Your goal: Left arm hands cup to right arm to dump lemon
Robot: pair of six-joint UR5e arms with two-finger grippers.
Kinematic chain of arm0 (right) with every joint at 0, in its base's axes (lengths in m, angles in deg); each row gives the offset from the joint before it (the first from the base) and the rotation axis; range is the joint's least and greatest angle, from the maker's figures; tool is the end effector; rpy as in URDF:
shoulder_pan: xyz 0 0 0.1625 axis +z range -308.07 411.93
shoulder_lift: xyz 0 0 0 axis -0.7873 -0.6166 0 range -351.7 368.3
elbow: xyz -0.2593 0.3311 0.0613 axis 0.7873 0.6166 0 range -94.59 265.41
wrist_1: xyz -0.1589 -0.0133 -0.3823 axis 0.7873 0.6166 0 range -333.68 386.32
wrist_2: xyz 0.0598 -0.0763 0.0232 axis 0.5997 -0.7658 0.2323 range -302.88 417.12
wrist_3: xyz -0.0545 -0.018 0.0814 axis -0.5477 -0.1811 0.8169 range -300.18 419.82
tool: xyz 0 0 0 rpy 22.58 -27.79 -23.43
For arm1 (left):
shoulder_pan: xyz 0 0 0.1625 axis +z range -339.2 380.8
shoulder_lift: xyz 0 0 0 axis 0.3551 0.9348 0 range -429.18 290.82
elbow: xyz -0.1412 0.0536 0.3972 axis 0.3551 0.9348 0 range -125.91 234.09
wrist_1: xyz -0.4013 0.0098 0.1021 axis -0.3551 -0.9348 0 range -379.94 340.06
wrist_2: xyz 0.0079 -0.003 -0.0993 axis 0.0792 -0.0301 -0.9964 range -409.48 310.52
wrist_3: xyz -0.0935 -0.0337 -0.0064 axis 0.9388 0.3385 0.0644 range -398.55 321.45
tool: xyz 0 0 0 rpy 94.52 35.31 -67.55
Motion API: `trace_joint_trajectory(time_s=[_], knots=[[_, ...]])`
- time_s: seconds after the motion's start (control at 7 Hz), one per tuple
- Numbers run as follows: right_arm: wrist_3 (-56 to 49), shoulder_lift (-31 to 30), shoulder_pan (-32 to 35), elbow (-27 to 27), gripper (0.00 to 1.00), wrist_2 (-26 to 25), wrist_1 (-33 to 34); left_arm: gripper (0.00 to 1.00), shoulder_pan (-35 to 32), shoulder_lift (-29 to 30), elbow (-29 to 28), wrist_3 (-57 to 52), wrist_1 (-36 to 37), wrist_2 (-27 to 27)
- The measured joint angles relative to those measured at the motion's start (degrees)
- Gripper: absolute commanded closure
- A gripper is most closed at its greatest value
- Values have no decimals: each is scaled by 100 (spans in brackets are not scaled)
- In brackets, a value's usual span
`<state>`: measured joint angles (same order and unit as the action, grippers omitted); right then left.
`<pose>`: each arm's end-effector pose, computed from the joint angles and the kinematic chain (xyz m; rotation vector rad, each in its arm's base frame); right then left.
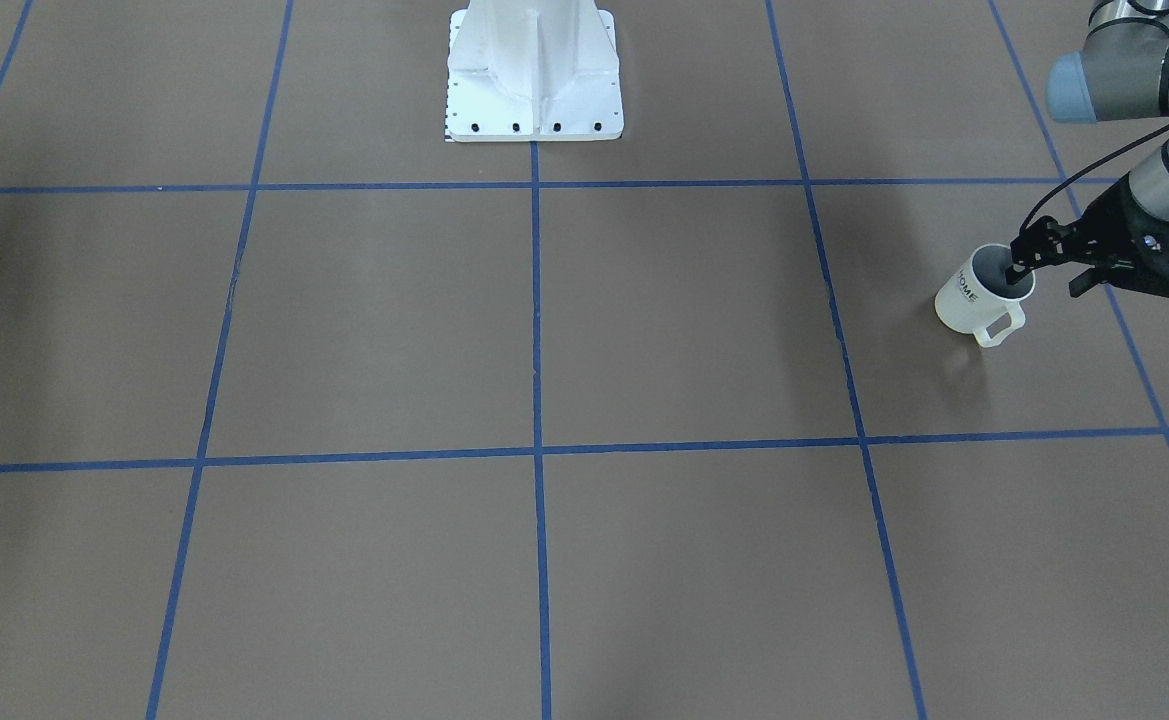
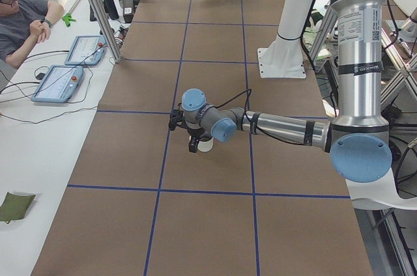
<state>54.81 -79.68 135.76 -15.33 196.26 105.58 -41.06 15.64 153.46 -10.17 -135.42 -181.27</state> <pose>0.0023 -0.5182 0.5206 0.3777 -0.8529 -0.3566 0.1654 -0.4514 0.5723 0.0977 0.8619 0.1847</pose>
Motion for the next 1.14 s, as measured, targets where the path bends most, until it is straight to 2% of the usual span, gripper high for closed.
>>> trace_joint_trajectory(time_s=[0.14, 0.43, 0.86, 1.0, 1.14], knots=[[0, 18, -11, -4, 0, 5, -4, 51, 47, 19, -23, 2, 12, 10], [6, 57, -47, -15, 0, 8, -9, 100, 140, 46, -51, 12, 23, 26], [158, 107, -59, -91, 0, -1, -304, 100, 140, 60, 68, 532, 53, -90], [222, 258, -59, -84, 0, -4, -348, 100, 21, 127, 223, 718, 271, -345], [363, 533, -92, -57, 0, -11, -342, 100, -234, 400, 438, 799, 883, -637]])
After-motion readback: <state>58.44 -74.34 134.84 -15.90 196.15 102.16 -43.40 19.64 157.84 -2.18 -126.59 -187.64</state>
